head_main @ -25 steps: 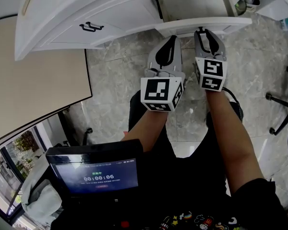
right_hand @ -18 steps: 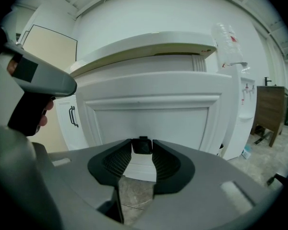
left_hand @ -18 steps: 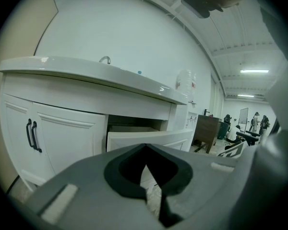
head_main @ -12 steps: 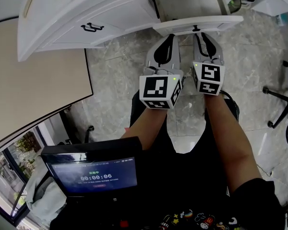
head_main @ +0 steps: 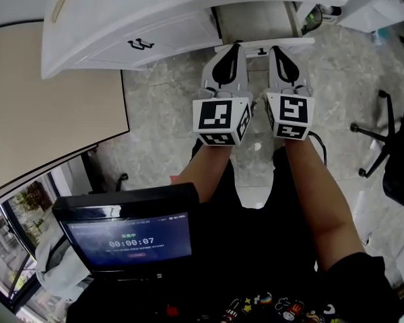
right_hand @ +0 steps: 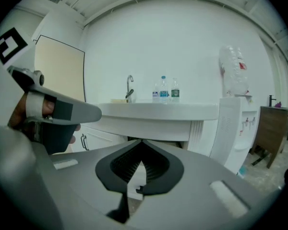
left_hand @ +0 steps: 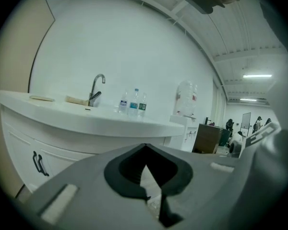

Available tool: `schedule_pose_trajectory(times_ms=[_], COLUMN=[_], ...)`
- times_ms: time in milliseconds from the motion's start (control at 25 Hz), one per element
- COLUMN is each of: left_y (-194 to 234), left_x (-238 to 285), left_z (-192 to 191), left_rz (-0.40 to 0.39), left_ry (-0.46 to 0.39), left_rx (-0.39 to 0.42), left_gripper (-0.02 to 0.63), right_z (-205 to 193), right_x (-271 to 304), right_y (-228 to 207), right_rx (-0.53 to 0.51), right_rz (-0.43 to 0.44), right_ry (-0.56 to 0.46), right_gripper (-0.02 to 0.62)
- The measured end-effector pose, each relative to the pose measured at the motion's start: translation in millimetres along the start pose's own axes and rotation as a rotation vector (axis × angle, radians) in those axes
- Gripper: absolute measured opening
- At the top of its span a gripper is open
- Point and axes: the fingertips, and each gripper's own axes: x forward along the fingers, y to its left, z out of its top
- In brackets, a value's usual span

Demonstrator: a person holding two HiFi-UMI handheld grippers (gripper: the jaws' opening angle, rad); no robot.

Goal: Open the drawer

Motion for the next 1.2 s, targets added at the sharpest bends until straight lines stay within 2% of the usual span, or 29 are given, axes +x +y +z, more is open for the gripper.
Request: schedule_pose_trajectory(times_ms=[280, 560, 680, 960, 1200], left_y=[-12.2, -15.1, -13.5, -6.7, -18.4], left_x=[-10.3, -23.1, -30.1, -33.0, -58.5], left_z=[68.2, 125.7, 139.9, 142.2, 169.5], left_rz=[0.006, -0.007, -0.008, 0.018, 0.025], left_ry=[-0.036, -0.074, -0.082, -0.098, -0.118], left_rx=[0.012, 0.032, 0.04, 0.053, 0.048], left_gripper=[0.002, 0.0, 0.002, 0.002, 0.002], right_z=[91.8, 156.8, 171.1, 169.7, 200.6], right_x=[-29.9, -51.2, -58.9, -61.7, -89.8], right_y=[-4.7, -10.3, -12.8, -32.5, -25.0], right_rx=[-0.021, -0.046, -0.048, -0.052, -0.067], right_rz=[0.01, -0.024, -0.032, -0.03, -0.024], right_ry=[-0.074, -0.13, -0.144, -0.161, -0.182], right_gripper=[0.018, 0.018, 0.018, 0.018, 0.018])
